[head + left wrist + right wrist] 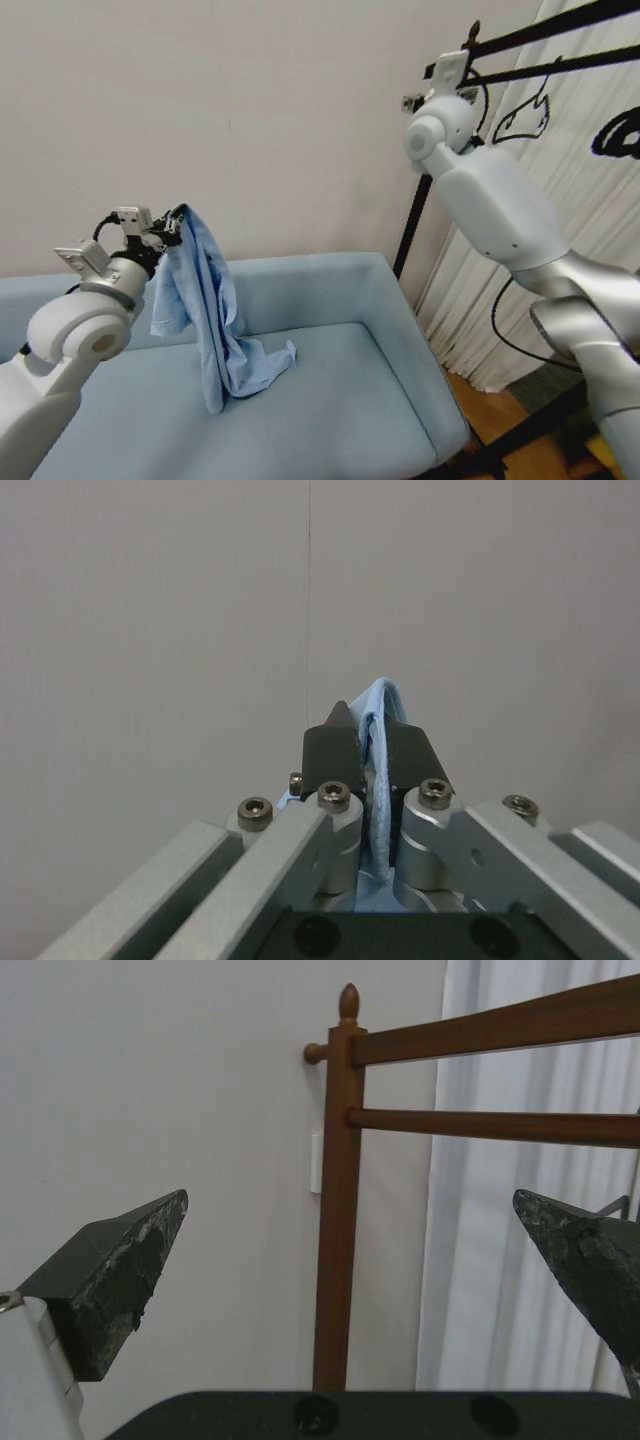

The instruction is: Pick up the clothes from the sofa and hang them on the clothes hanger.

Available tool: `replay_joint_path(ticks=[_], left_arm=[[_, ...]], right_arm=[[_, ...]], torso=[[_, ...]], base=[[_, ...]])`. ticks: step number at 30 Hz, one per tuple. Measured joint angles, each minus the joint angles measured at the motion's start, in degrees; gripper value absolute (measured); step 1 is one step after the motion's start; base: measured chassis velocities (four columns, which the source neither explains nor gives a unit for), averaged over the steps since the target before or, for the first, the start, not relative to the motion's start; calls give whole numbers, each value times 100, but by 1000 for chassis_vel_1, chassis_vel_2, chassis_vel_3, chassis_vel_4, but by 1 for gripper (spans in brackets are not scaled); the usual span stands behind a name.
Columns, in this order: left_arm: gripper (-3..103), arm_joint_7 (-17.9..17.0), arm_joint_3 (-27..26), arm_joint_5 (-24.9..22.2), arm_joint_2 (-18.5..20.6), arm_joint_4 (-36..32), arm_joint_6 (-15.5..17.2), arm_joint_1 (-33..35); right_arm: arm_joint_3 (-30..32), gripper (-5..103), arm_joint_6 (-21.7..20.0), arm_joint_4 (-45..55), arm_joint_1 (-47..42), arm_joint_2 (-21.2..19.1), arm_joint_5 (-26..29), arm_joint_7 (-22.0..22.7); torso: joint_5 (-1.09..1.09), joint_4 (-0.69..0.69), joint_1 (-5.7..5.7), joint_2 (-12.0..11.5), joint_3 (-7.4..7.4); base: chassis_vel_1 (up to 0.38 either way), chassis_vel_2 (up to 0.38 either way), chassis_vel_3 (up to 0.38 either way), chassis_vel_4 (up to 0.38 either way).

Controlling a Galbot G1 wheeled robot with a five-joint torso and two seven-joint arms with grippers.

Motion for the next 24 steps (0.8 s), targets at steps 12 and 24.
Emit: replay_joint_path(ticks=[12, 24], left_arm=[[3, 1, -56, 25, -175, -122, 3, 116], [3, 56, 15, 44, -295, -191, 7, 163]], right_arm=[[-944, 100, -5, -1133, 1021, -270, 1213, 407], [-1011, 100, 154, -1876, 1150, -135, 1791, 1123]], torso=[[3, 0, 0, 0, 0], [1, 0, 0, 0, 0]], base=[[0, 0, 0, 0], [0, 0, 0, 0]])
